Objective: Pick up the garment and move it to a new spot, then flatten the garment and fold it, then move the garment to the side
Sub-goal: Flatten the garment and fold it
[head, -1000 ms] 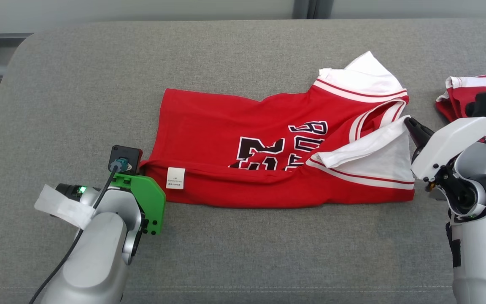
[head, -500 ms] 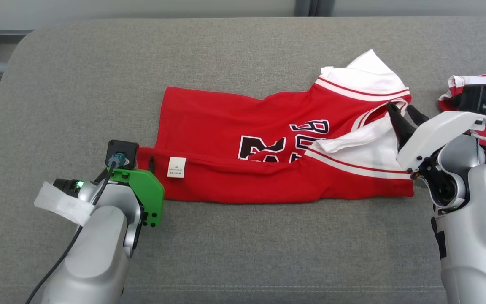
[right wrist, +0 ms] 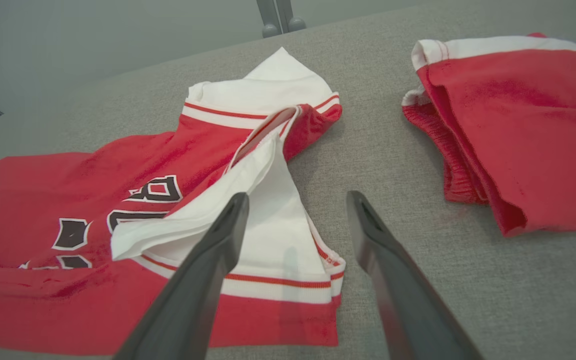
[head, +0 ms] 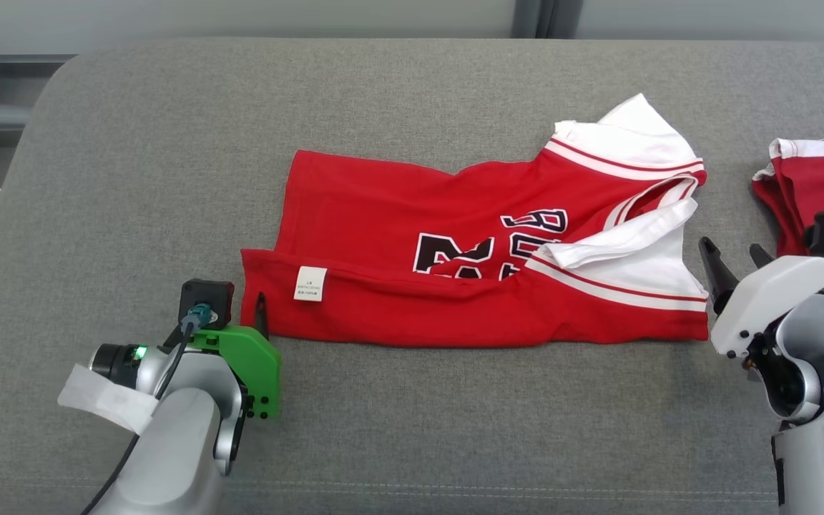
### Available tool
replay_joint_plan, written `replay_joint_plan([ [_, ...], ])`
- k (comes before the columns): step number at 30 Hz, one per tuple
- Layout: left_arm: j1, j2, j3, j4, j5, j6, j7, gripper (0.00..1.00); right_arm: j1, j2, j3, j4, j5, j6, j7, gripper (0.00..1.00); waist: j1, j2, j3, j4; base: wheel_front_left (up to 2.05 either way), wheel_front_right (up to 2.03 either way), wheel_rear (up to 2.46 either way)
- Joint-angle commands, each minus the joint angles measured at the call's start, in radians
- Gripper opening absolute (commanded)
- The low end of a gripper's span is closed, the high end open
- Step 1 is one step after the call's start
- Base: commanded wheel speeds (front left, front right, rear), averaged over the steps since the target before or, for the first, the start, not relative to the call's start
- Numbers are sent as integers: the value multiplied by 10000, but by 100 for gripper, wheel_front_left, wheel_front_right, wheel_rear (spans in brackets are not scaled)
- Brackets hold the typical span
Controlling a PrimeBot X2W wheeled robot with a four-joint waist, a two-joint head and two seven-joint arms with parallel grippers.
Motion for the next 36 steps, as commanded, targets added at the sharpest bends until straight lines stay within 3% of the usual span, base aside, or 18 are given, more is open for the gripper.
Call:
replay_joint_plan([
  [1, 106, -23, -27, 56, -19, -26, 25, 100, 191, -37, -17, -146, -145, 1, 72, 100, 0, -1, 31, -41, 0, 0, 0],
  [13, -41, -86, -217, 454, -94, 91, 453, 100, 1064, -37, -87, -220, -43, 2, 452, 100, 0, -1, 150, -249, 0, 0, 0],
  [25, -72, -147, -277, 512, -351, 36, 588, 100, 697, -37, 66, 798, 155, 1, 131, 100, 0, -1, 476, -158, 0, 0, 0],
  [26, -82, -166, -287, 525, -396, -33, 581, 100, 665, -39, 57, 900, 168, 1, 121, 93, 0, -1, 499, -151, 0, 0, 0],
  [27, -89, -184, -283, 555, -434, -109, 578, 82, 649, -36, 66, 998, 185, 1, 113, 59, 0, -1, 517, -146, 0, 0, 0],
  [28, -112, -195, -292, 587, -459, -162, 568, 39, 620, -36, 68, 1082, 191, 1, 101, 38, 0, -1, 533, -144, 0, 0, 0],
  [29, -135, -219, -303, 618, -511, -218, 554, 0, 584, -37, 69, 1170, 202, 1, 75, 24, 0, -1, 544, -144, 0, 0, 0],
  [32, -178, -251, -328, 786, -595, -317, 595, 0, 504, -37, 93, 1364, 263, 1, 22, 0, 0, -1, 556, -150, 0, 0, 0],
  [36, -229, -248, -359, 941, -660, -343, 501, 0, 457, -40, 109, 1586, 342, 1, -22, 0, 0, -1, 541, -156, 0, 0, 0],
])
